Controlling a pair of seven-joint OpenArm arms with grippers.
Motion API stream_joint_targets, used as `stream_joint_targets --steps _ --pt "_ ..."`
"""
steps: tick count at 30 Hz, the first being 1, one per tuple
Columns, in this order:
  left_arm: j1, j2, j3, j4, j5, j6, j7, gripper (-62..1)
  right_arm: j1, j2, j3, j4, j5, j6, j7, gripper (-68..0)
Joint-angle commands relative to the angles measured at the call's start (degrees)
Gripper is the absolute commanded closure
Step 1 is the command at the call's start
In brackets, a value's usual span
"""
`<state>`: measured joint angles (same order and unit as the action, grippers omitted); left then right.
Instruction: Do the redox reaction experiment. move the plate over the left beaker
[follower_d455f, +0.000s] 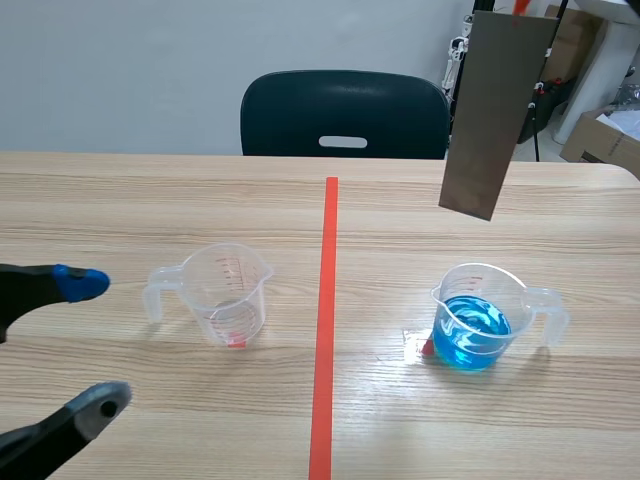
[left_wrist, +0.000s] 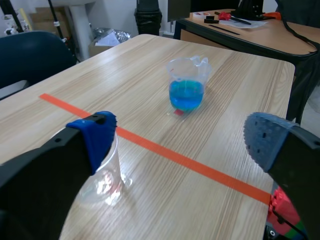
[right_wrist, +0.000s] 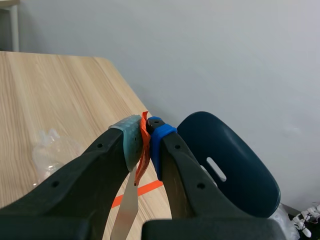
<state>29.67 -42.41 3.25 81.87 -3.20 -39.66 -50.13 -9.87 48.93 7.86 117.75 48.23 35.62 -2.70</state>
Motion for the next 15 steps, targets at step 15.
stream_joint_targets --steps 15 --pt "21.3 -1.8 -14.0 0.8 -2.1 2.3 -10.6 -62.3 25.0 -3.8 -28.2 -5.6 -3.1 -9.6 0.4 -0.4"
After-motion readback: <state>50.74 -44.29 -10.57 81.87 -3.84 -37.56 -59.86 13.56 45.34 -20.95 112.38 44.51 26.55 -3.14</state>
